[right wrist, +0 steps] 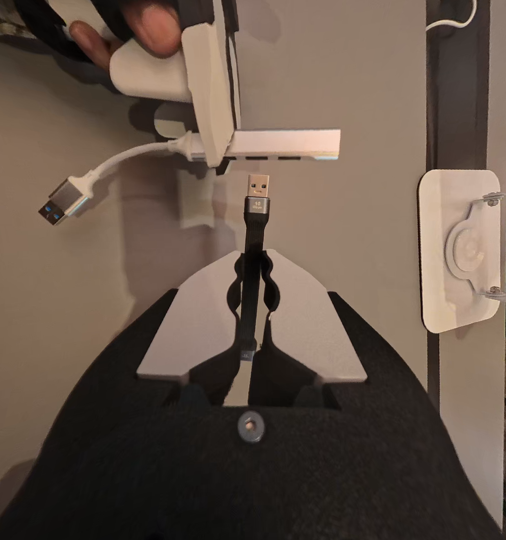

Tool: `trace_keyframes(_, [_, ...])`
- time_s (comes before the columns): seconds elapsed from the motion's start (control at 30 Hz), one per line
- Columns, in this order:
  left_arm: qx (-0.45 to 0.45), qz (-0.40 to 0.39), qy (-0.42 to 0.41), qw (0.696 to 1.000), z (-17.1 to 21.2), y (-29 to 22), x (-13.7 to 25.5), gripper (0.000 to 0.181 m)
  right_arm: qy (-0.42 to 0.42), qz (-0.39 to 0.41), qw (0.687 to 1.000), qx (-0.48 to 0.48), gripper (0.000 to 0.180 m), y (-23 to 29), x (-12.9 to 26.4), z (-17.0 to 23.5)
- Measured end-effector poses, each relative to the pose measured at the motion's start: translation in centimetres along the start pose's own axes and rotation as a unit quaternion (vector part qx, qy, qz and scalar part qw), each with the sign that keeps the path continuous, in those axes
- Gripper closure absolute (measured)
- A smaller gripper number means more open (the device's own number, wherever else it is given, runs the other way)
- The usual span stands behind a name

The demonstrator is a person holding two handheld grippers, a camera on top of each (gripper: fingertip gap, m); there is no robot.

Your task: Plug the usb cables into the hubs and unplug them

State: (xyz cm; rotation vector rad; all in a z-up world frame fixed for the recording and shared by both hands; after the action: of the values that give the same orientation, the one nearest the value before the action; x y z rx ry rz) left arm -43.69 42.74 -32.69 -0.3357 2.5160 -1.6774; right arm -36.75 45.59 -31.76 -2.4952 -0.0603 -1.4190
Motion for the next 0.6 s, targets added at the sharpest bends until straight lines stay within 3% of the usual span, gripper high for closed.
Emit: trace_keyframes(0.6, [-0.001,-0.008,-0.004,1.0,0.04,0.22,-0.2,0.174,-0.015,0.015,0.999,0.028,0.17,0.22,-0.17,-0.79])
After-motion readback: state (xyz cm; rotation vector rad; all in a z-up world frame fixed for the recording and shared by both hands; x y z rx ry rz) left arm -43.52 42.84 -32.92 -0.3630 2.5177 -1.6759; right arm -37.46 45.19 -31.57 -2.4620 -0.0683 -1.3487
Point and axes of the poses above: each gripper's, where its closed fingertips meet, x back along the fingers, z out of its underside, y = z × x across the jaws, the point moved 2 cm from there along x, back along the fingers, and after that the axes turned 6 degrees about -z, right-handed, at the moved point
